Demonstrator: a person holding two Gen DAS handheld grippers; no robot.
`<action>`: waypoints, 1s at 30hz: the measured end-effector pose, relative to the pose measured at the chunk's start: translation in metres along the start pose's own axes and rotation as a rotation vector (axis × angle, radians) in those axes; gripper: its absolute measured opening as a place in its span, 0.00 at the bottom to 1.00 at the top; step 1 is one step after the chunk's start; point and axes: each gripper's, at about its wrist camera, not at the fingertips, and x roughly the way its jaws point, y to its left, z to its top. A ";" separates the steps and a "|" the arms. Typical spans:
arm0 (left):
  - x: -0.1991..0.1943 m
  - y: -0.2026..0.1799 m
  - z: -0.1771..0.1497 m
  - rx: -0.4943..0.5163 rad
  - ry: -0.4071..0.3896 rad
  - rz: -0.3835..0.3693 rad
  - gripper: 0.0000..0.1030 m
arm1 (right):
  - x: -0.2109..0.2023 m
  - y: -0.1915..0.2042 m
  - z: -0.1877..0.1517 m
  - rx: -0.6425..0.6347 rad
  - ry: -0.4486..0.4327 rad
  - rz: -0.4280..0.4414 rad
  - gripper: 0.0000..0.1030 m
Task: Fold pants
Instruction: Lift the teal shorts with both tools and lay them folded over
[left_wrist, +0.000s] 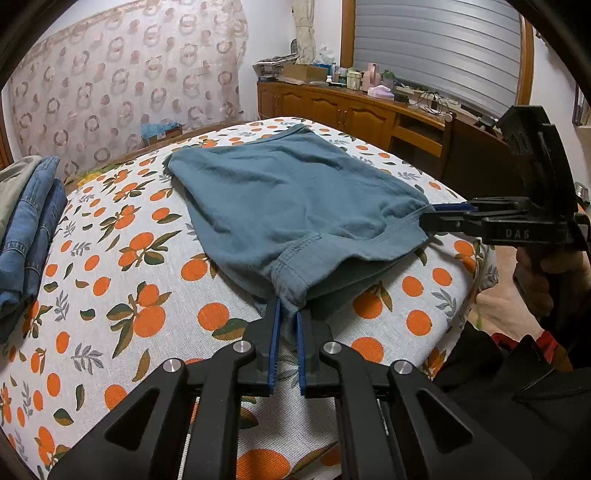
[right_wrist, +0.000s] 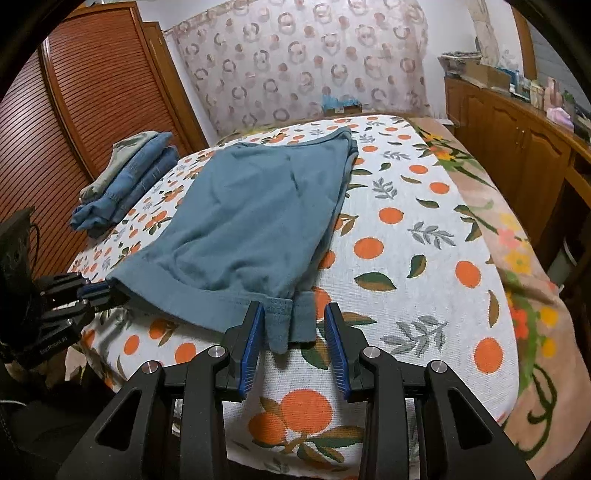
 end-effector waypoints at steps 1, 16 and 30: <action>0.000 0.000 0.000 -0.002 0.000 0.000 0.08 | 0.000 0.000 0.000 -0.004 0.000 0.001 0.34; -0.039 0.007 0.040 -0.022 -0.134 0.020 0.06 | -0.021 0.012 0.023 -0.069 -0.071 0.088 0.11; -0.170 0.022 0.144 0.025 -0.394 0.101 0.05 | -0.170 0.048 0.125 -0.216 -0.397 0.149 0.10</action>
